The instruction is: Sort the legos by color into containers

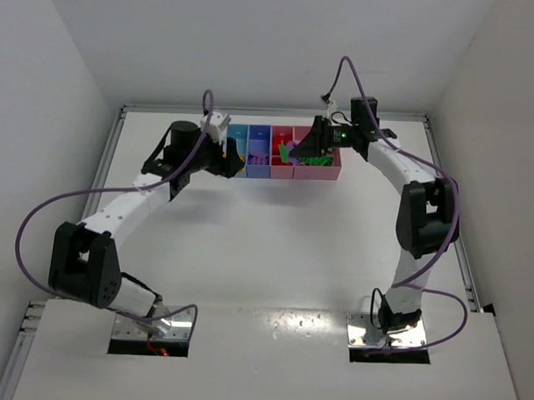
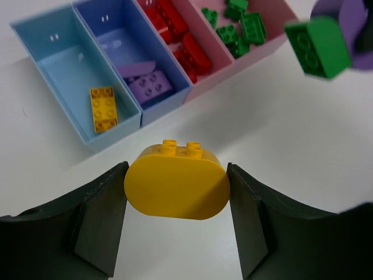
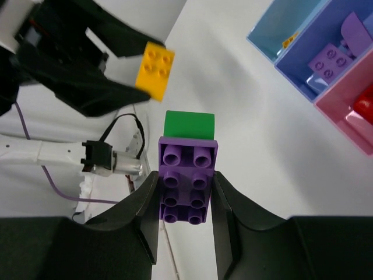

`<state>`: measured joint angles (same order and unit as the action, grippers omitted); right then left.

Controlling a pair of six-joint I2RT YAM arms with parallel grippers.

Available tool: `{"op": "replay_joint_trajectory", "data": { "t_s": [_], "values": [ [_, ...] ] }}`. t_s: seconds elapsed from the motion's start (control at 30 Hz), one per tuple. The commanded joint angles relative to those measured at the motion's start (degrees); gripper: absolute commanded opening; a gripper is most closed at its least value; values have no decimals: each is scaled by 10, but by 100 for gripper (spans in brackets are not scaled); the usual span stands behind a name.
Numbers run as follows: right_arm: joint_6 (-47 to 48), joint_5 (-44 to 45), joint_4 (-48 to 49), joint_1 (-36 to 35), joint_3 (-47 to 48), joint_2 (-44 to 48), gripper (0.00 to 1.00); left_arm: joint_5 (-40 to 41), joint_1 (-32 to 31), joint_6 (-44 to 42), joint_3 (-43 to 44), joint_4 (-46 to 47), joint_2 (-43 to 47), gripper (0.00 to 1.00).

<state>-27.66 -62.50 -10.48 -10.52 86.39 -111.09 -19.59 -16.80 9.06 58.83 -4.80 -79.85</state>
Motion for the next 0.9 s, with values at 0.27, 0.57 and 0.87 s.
{"op": "replay_joint_trajectory", "data": {
  "t_s": [0.27, 0.57, 0.87],
  "values": [
    [79, 21, -44, 55, -90, 144, 0, 101, -30, 86, 196, 45, -186, 35],
    [84, 21, -49, 81, -118, 175, 0, 170, 4, 89, 254, 22, -268, 46],
    [84, 21, -49, 81, -112, 164, 0, 156, 4, 70, 293, -3, -322, 78]
  ]
}}
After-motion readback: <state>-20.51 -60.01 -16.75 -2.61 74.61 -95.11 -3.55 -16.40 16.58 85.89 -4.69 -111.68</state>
